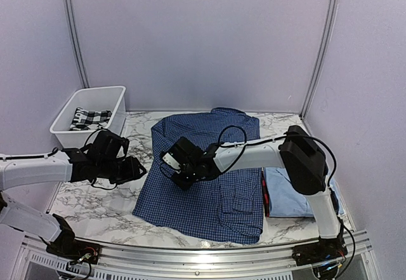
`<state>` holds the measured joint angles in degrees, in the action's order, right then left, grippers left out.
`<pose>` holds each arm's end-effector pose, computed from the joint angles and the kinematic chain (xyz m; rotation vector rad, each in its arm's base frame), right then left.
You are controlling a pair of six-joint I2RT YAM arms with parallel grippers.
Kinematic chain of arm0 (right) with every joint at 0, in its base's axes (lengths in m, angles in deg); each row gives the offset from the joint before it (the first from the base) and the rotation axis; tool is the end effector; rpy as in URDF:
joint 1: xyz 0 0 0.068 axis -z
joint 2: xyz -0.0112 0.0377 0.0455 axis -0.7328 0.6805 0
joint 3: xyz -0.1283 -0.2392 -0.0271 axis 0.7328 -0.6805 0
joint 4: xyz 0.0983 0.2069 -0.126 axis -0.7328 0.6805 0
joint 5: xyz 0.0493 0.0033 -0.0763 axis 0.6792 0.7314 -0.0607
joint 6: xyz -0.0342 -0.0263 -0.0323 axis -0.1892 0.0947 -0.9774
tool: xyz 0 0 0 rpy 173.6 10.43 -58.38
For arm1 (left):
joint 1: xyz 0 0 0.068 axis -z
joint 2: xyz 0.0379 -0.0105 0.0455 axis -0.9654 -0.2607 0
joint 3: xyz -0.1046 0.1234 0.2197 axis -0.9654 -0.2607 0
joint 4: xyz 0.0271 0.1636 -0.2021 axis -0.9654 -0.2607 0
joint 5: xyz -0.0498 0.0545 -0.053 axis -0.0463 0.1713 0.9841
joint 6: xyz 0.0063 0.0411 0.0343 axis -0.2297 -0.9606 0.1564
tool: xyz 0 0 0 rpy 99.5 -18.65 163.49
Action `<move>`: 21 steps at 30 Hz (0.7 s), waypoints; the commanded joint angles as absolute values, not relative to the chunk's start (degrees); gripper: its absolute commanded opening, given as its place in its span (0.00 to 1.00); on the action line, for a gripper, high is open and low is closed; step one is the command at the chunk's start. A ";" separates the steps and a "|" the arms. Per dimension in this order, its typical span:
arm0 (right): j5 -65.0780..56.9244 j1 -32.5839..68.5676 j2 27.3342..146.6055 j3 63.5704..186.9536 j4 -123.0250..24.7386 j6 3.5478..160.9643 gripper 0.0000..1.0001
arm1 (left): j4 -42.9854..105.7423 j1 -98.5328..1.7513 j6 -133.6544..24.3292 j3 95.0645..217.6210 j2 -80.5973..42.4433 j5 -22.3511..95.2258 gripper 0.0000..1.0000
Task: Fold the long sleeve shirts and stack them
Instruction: Pick up the 2/3-rectangle-folded shirt from the 1/3-folded shirt.
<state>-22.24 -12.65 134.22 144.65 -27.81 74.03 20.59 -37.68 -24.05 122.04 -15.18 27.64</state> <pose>0.2491 0.4145 0.1468 -1.2197 2.2058 0.1820 0.2028 -0.1536 0.2044 -0.1099 2.4092 -0.6719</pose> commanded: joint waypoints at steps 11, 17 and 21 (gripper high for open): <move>-22.51 -11.83 136.39 149.92 -24.33 77.33 0.29 | 17.69 -38.68 -26.23 119.08 -14.33 31.46 0.51; -21.62 -10.77 136.96 151.79 -23.35 78.34 0.10 | 17.58 -38.65 -26.35 117.93 -15.54 32.96 0.51; -21.54 -10.30 136.78 152.94 -22.79 78.43 0.00 | 17.44 -38.72 -26.43 117.17 -15.60 33.56 0.51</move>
<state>-21.85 -11.03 136.19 149.87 -24.18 77.51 19.54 -38.47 -25.51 118.11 -15.02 32.27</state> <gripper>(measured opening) 0.011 0.509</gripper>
